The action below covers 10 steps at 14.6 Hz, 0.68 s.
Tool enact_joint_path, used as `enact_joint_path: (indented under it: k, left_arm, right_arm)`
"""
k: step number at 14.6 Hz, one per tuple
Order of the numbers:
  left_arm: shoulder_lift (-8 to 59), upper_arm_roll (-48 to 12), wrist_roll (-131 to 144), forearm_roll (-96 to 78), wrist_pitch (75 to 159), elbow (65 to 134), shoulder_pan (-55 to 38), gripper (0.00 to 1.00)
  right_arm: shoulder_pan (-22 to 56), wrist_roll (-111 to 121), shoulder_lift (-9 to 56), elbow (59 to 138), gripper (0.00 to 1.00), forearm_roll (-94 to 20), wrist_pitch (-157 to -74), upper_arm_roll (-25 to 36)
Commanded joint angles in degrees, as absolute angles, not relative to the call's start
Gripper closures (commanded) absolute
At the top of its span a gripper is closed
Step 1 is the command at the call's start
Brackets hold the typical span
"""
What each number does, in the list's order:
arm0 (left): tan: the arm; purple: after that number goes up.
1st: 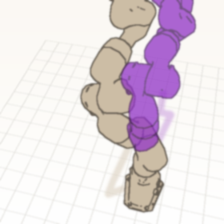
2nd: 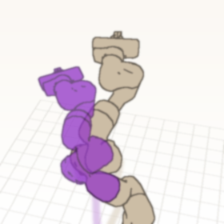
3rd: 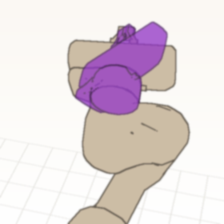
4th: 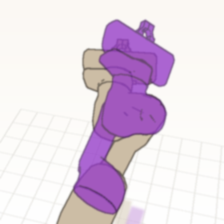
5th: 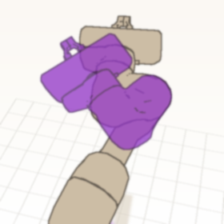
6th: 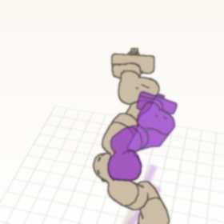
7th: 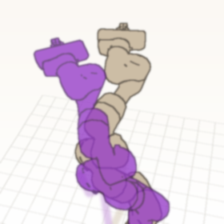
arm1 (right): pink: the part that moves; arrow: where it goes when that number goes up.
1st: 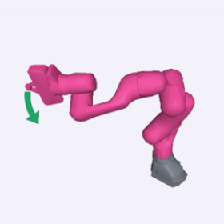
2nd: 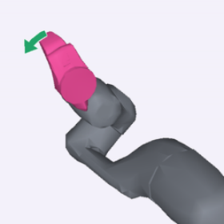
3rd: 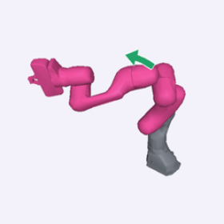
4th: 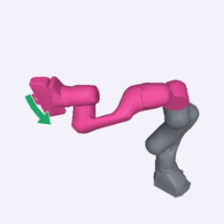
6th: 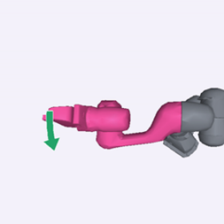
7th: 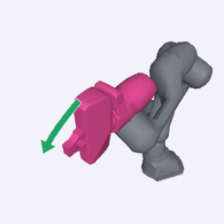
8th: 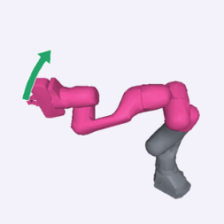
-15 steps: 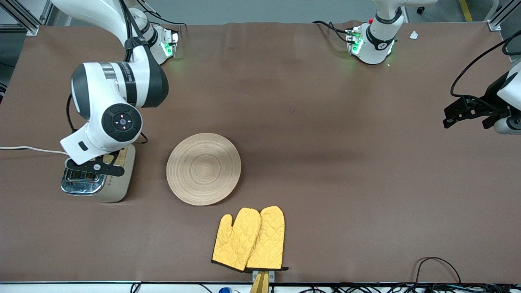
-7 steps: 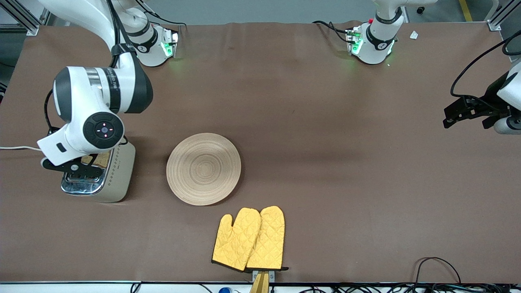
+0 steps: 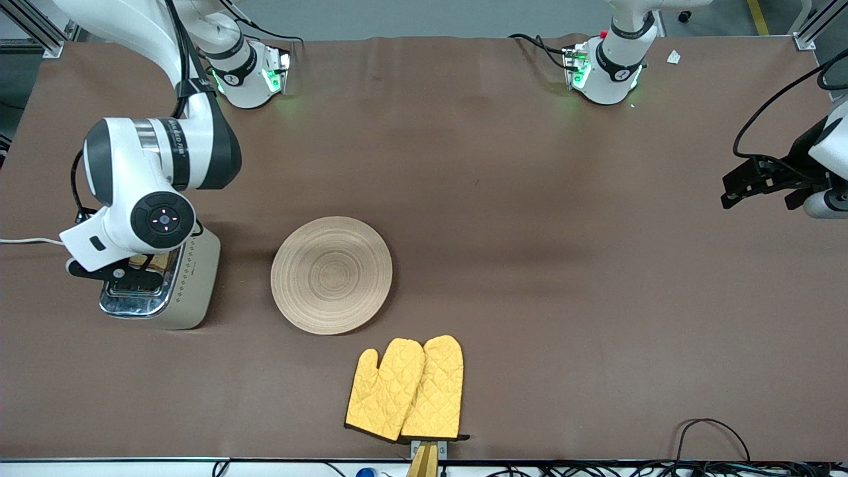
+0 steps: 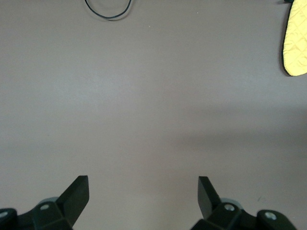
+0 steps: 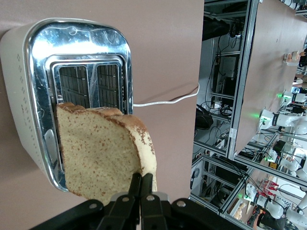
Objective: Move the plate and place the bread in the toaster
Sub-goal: 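Position the bread slice above a toaster slot with the right gripper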
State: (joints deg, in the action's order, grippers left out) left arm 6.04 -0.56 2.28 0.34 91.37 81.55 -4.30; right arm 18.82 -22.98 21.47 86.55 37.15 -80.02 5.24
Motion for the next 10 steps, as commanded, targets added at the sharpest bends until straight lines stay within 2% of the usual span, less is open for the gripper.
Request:
enact_joint_path:
  k: [1, 10]
  left_arm:
    - [5.4, -0.5, 2.0, 1.5, 91.4, 82.1, -4.4, 0.0]
    - [5.4, -0.5, 2.0, 1.5, 91.4, 82.1, -4.4, 0.0]
  right_arm:
    - [17.2, -23.0, 18.5, 91.1, 1.0, 38.6, -83.2, 4.7]
    - [15.7, -22.2, 18.3, 91.1, 1.0, 40.8, -85.2, 4.6]
